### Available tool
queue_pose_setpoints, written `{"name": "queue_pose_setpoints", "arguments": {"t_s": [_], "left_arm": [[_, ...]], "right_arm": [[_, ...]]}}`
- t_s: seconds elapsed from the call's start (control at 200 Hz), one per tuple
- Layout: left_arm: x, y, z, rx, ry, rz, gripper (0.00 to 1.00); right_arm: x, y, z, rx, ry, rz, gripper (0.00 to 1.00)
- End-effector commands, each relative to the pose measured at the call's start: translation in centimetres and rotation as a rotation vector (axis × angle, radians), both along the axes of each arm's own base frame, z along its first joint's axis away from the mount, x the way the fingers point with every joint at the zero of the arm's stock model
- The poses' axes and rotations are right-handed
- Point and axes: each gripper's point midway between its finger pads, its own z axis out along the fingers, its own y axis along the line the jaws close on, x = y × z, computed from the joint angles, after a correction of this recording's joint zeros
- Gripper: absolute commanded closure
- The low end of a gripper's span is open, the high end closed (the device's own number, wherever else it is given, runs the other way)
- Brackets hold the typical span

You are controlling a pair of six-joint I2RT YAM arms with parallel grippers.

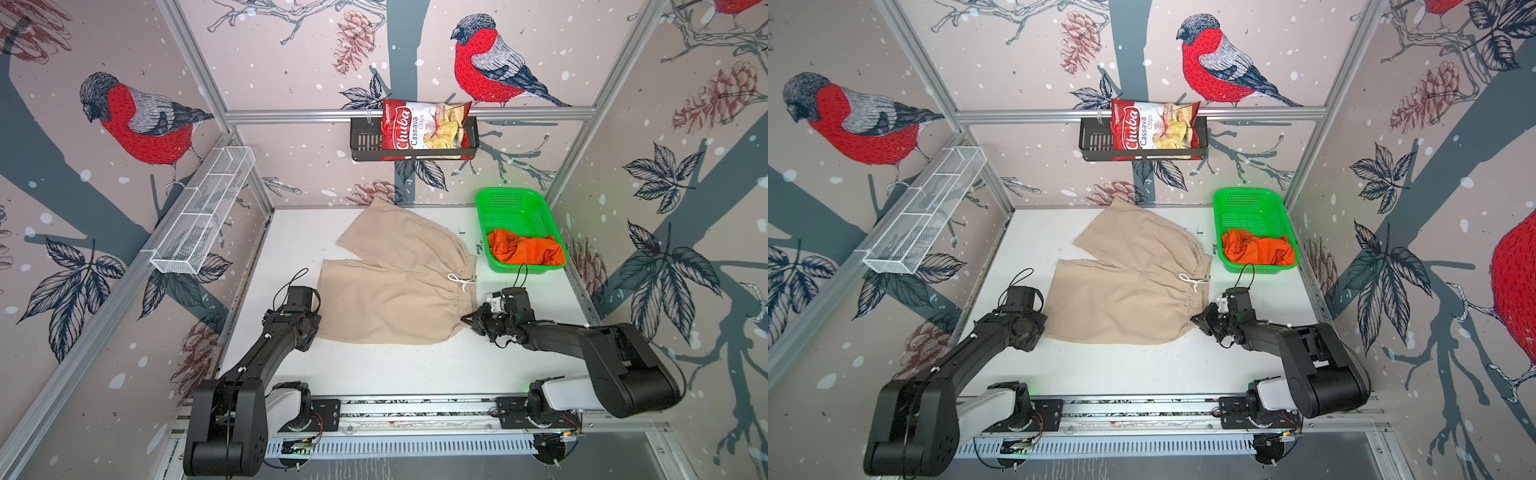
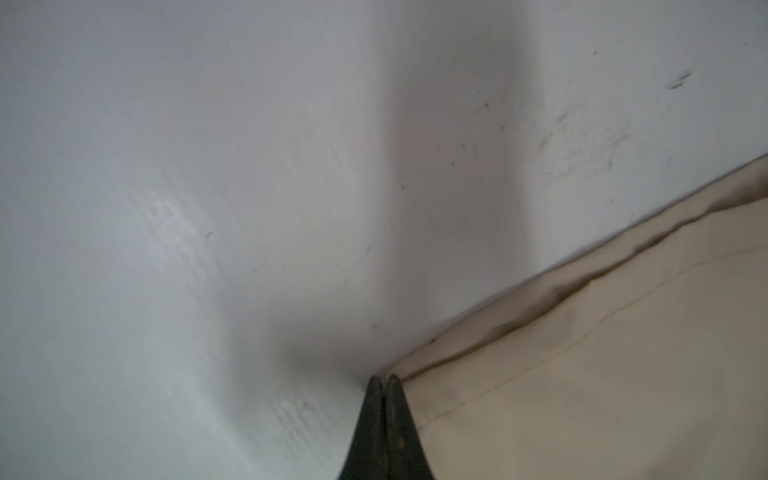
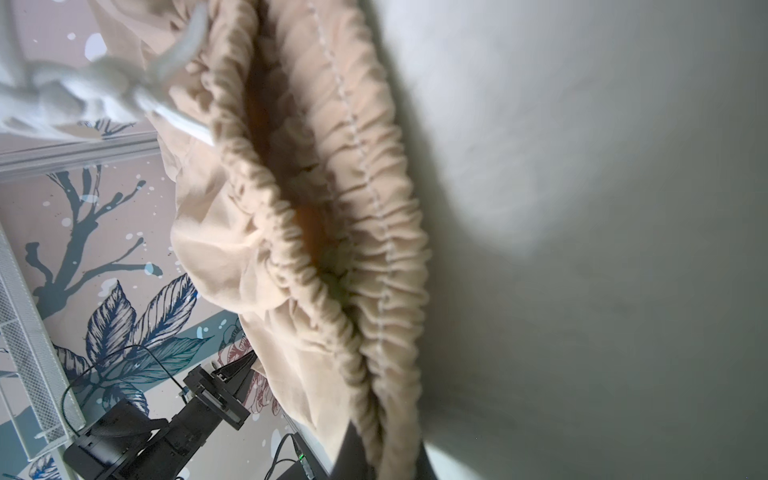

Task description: Fold and stack the shorts

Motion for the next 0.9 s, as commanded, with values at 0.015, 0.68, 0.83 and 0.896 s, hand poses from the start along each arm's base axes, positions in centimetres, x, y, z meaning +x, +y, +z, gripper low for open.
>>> {"name": "queue_pose_setpoints", "arguments": {"t_s": [0.015, 0.68, 0.83, 0.896], "left_arm": [[-1.6, 0.7, 0.3, 0.025, 0.037, 0.031, 1.0], [-2.1, 1.9, 5.2, 0.091, -0.08, 0.056, 1.0], [-1.7, 1.8, 6.2, 0.102, -0.105, 0.017, 1.0], [-1.6, 1.7, 6.6, 0.098, -0.121, 0.012, 1.0]], "right_arm": [[-0.2, 0.7, -0.3, -0.014, 0.018, 0.011, 1.0], [-2.1, 2.6, 0.6, -0.017, 0.03, 0.053, 1.0], [-2.9, 2.5, 0.8, -0.025, 0.037, 0.052, 1.0], [-3.2, 2.5, 0.9, -0.024, 0.038, 0.046, 1.0]]}}
